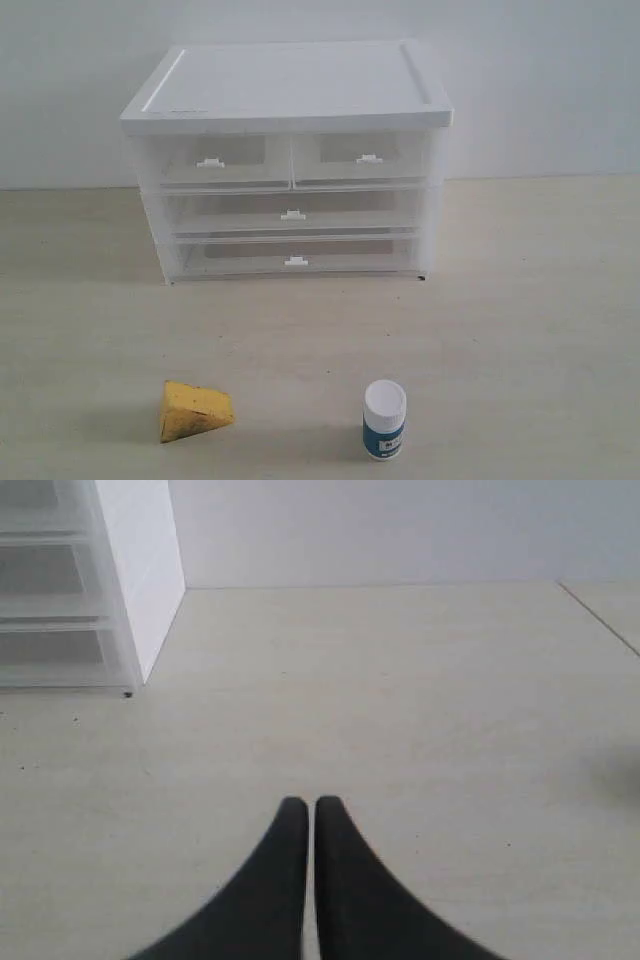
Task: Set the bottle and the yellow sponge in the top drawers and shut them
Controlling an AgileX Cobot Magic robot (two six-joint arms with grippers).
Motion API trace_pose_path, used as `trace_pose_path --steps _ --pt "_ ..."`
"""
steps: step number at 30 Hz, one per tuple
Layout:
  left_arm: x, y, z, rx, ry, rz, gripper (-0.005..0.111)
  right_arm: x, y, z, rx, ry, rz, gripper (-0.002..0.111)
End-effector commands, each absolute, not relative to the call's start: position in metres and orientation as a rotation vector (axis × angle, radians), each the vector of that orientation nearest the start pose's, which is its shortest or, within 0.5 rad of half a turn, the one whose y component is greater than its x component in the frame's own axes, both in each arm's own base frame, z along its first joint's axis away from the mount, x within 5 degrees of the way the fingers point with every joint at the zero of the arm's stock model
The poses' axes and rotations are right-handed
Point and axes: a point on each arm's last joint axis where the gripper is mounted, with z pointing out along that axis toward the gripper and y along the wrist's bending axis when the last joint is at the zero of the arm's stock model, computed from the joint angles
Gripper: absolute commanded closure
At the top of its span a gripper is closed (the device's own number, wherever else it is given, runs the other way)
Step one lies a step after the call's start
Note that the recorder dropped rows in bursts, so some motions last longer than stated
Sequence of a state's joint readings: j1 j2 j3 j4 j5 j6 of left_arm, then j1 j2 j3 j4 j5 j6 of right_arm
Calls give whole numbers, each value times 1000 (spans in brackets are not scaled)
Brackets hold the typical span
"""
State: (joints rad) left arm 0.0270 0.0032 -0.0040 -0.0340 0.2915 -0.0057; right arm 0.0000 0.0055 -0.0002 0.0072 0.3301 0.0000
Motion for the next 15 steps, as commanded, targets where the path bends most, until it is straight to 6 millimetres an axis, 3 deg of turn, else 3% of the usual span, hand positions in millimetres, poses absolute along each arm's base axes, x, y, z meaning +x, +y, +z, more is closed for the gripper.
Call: trace_pose_path --steps 1,7,10,15 --pt "55 1 187 -57 1774 -19 102 54 0 184 4 1806 6 108" --pt "55 1 187 -57 1774 -19 102 56 0 194 9 1690 12 108" --pt "55 1 187 -57 1774 -19 102 56 0 217 17 1439 18 108" --pt "55 1 187 -57 1774 -19 102 49 -1 241 124 1166 177 108"
